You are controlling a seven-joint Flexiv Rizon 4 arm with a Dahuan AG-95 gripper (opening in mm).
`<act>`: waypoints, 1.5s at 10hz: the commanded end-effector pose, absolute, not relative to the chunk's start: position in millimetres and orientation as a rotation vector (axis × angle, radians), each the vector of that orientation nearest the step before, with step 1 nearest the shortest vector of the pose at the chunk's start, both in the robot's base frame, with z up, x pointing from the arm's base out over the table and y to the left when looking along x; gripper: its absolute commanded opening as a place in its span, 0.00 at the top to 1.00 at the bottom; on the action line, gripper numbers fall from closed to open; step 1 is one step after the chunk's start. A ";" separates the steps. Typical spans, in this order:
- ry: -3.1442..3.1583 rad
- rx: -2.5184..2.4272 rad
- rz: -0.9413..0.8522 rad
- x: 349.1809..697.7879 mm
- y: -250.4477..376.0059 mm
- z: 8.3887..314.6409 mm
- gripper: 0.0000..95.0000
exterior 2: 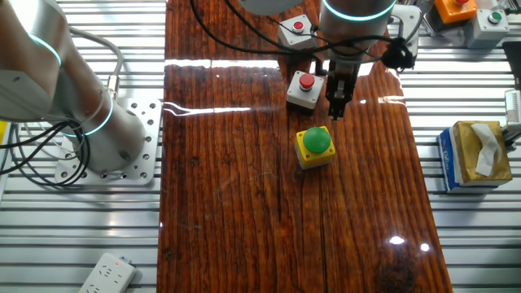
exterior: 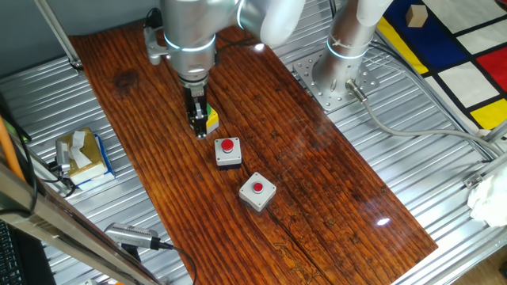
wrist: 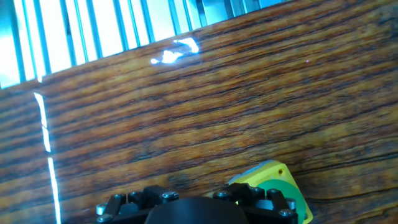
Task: Press three buttons from left to right in sequence
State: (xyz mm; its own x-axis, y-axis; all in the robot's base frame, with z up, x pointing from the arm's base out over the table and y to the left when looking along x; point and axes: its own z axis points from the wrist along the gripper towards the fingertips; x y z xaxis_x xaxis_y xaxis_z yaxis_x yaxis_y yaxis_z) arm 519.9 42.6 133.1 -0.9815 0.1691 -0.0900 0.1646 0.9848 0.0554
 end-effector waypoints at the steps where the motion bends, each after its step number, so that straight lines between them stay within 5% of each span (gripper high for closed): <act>1: 3.043 0.207 0.050 520.4 42.0 132.7 0.20; 10: 3.092 0.196 -0.002 520.1 42.0 132.2 0.20; 11: 3.081 0.195 -0.009 520.1 42.0 132.2 0.40; 15: 3.099 0.009 0.000 520.1 42.0 132.2 0.40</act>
State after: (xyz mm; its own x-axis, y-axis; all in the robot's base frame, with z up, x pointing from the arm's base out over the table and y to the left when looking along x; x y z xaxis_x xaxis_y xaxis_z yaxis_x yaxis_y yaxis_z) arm 518.2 41.5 133.1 -0.9966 0.0677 -0.0463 0.0680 0.9977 -0.0061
